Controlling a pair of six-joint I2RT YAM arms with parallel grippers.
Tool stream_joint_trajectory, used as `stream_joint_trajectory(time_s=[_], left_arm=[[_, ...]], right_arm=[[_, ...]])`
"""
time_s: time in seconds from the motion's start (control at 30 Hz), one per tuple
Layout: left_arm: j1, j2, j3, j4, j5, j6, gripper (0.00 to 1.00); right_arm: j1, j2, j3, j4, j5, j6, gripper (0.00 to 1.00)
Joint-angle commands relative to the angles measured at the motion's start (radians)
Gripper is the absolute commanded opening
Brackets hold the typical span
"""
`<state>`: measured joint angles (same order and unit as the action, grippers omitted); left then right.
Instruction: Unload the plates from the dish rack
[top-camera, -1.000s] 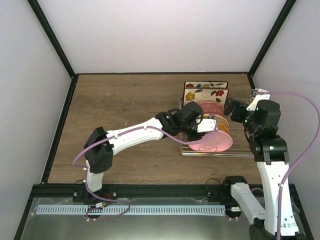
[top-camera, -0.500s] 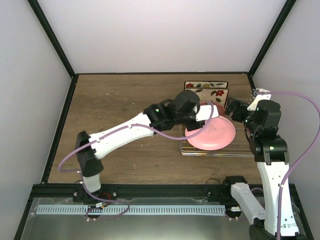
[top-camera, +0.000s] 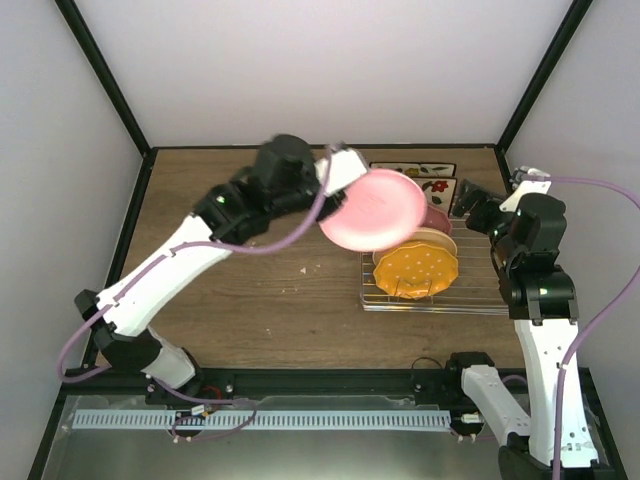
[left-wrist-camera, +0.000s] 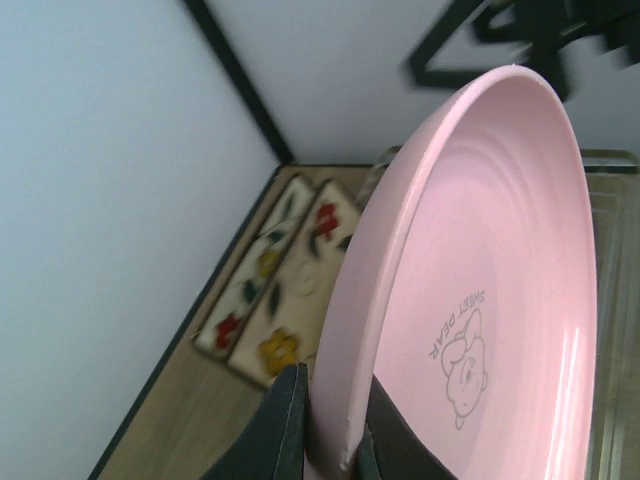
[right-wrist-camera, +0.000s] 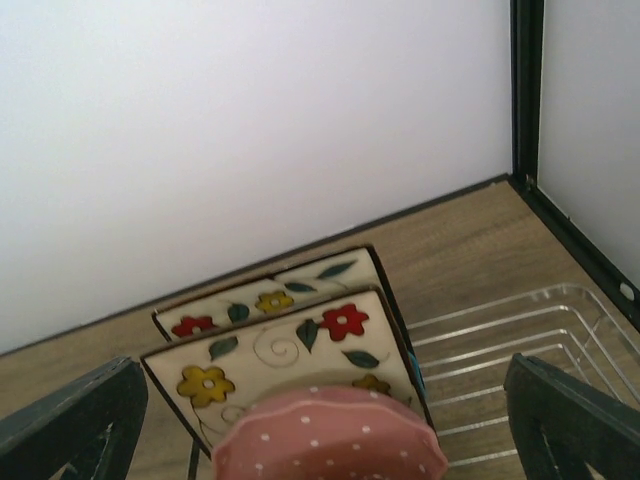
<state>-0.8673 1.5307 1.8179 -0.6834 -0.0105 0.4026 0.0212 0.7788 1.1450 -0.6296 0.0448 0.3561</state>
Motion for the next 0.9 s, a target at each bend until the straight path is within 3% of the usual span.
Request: stream_joint_trajectory(time_s=[0.0,0.2,0.33,0.63,0.87], left_arm=[[0.286,-0.027,-0.035,-0.063,0.052,-0.087,0.04],[0.789,0.060,-0.107,-0.029,0.268,-0.342,0.04],[0.993,0.132,-0.233,0.071,0.453,-0.559,0.04],[1.133,0.188,-0.584,0.454,0.521,-0.925,0.04],[1.153,0.287,-0.612,0.593,0.448,-1.041,0.04]], right_arm=[[-0.006,0.006,0.059,0.086,0.034,0.027,1.00],[-0.006,0.053,0.064,0.099,0.013,0.041,1.00],[-0.006,0.063,0.068,0.102,0.005,0.049,1.00],[-0.005,0.068,0.096,0.051,0.003,0.045,1.00],[-0.006,0.060,0.115,0.011,0.009,0.045,1.00]])
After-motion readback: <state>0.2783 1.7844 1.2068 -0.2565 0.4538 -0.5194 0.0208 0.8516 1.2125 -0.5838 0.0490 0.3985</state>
